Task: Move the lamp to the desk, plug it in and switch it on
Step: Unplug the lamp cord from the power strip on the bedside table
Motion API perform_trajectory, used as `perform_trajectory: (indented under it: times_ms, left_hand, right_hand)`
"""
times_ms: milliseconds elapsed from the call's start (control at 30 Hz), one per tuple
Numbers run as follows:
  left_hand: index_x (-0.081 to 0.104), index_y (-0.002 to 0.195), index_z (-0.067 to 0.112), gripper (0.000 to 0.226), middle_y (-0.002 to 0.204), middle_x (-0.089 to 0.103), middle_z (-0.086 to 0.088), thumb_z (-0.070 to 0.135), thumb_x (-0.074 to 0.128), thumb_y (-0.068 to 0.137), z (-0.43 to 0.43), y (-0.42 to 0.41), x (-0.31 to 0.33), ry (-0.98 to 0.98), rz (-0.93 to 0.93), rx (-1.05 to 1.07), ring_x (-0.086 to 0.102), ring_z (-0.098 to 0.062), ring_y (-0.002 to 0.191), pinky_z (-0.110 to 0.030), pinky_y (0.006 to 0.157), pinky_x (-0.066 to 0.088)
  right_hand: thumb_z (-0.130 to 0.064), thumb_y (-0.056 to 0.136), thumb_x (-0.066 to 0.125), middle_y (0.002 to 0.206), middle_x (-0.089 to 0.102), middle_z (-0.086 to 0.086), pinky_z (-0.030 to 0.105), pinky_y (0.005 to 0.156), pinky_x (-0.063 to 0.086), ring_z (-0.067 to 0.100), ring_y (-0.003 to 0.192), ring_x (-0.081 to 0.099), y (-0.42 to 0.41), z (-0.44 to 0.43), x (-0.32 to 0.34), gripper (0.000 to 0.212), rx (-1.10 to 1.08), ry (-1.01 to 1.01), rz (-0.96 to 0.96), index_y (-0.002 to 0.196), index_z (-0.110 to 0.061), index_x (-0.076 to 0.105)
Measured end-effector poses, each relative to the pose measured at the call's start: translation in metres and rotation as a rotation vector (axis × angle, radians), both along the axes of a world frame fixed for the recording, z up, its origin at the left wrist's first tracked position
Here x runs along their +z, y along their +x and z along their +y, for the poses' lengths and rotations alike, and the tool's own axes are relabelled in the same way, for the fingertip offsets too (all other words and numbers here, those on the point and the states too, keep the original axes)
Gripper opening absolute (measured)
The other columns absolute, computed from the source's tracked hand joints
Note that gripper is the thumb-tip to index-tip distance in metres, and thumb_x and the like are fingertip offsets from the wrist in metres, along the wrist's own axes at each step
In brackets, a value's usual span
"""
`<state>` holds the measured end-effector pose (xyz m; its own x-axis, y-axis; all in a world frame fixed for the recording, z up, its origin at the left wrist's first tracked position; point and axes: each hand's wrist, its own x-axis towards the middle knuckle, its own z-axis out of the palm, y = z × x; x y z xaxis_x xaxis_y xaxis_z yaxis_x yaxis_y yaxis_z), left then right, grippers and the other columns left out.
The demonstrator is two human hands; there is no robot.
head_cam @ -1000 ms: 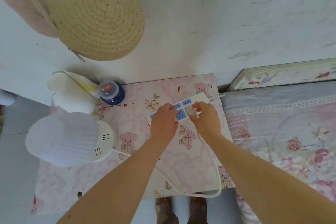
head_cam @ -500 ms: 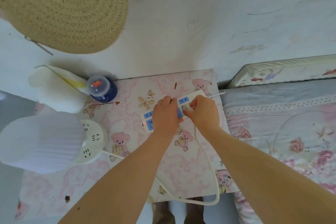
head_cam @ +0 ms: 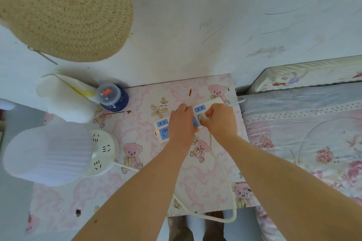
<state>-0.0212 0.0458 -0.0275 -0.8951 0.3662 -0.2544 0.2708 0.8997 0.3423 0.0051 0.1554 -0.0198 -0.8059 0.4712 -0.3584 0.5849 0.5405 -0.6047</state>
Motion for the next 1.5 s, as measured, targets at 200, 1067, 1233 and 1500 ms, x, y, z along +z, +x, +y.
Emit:
perform_trajectory:
  times_ms: [200, 1067, 1233, 1500]
  left_hand:
    - [0.053, 0.105, 0.006, 0.047, 0.11, 0.052, -0.01, 0.023, 0.079, 0.07, 0.001, -0.003, 0.001, -0.015, -0.027, -0.005, 0.056, -0.028, 0.09, -0.035, 0.082, 0.045]
    - [0.054, 0.1, 0.005, 0.044, 0.108, 0.053, -0.011, 0.02, 0.08, 0.067, 0.0, -0.005, 0.003, 0.014, -0.039, -0.022, 0.054, -0.027, 0.086, -0.031, 0.078, 0.037]
    - [0.052, 0.108, 0.005, 0.047, 0.113, 0.05, -0.011, 0.02, 0.077, 0.071, 0.001, -0.005, 0.012, -0.027, -0.083, -0.055, 0.053, -0.028, 0.095, -0.035, 0.088, 0.04]
    - [0.054, 0.109, 0.005, 0.048, 0.112, 0.053, -0.011, 0.017, 0.078, 0.069, 0.001, 0.004, 0.015, 0.01, -0.052, -0.019, 0.055, -0.027, 0.096, -0.035, 0.087, 0.041]
  right_hand:
    - [-0.016, 0.074, 0.07, 0.068, 0.06, 0.005, 0.029, 0.055, 0.048, 0.021, 0.062, 0.057, -0.001, 0.001, 0.001, 0.014, -0.013, -0.028, 0.002, 0.072, -0.004, 0.064]
    - [-0.007, 0.068, 0.068, 0.071, 0.063, 0.007, 0.025, 0.05, 0.044, 0.021, 0.062, 0.056, -0.01, 0.0, 0.023, 0.005, 0.037, 0.028, 0.017, 0.067, -0.005, 0.063]
    - [-0.002, 0.063, 0.066, 0.076, 0.07, 0.013, 0.032, 0.055, 0.054, 0.031, 0.071, 0.067, -0.026, 0.027, 0.068, 0.009, 0.112, 0.127, 0.029, 0.071, 0.002, 0.068]
    - [-0.016, 0.069, 0.073, 0.074, 0.066, -0.003, 0.023, 0.063, 0.05, 0.012, 0.069, 0.059, 0.01, 0.021, 0.07, 0.01, 0.055, -0.008, 0.107, 0.077, -0.012, 0.069]
